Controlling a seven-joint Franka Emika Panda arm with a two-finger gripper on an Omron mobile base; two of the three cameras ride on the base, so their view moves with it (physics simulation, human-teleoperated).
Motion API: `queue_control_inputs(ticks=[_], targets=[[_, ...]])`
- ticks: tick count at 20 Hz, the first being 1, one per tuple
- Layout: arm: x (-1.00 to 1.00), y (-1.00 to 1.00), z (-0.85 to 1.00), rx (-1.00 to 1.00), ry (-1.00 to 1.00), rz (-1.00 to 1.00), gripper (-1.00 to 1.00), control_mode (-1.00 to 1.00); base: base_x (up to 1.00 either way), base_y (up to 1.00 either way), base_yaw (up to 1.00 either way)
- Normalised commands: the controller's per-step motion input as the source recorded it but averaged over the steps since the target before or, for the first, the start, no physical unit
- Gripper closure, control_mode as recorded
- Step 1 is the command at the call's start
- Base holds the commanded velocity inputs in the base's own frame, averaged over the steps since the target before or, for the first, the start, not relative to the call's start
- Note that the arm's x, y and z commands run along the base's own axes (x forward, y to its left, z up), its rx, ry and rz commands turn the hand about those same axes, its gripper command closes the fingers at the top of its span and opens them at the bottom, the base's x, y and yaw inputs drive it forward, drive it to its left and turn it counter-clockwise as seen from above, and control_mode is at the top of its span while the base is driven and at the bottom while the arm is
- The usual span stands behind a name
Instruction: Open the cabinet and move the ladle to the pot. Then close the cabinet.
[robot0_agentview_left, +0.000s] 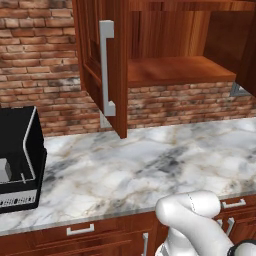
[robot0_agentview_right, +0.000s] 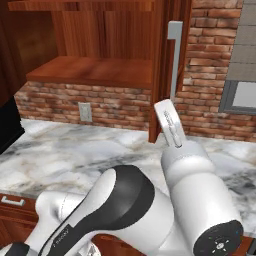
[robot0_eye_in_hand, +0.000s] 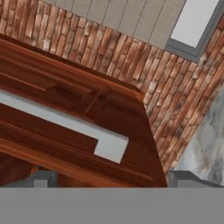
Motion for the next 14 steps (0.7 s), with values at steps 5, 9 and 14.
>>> queue_control_inputs(ticks=[5, 9, 14], targets=[[0.66, -0.38, -0.03, 0.06, 0.0, 0.0, -1.0, -1.0, 0.0, 0.0, 0.0], [0.84, -0.08, -0.01, 0.06, 0.01, 0.0, -1.0, -1.0, 0.0, 0.0, 0.0], [0.74, 0.0, -0.11, 0.06, 0.0, 0.03, -1.0, -1.0, 0.0, 0.0, 0.0]])
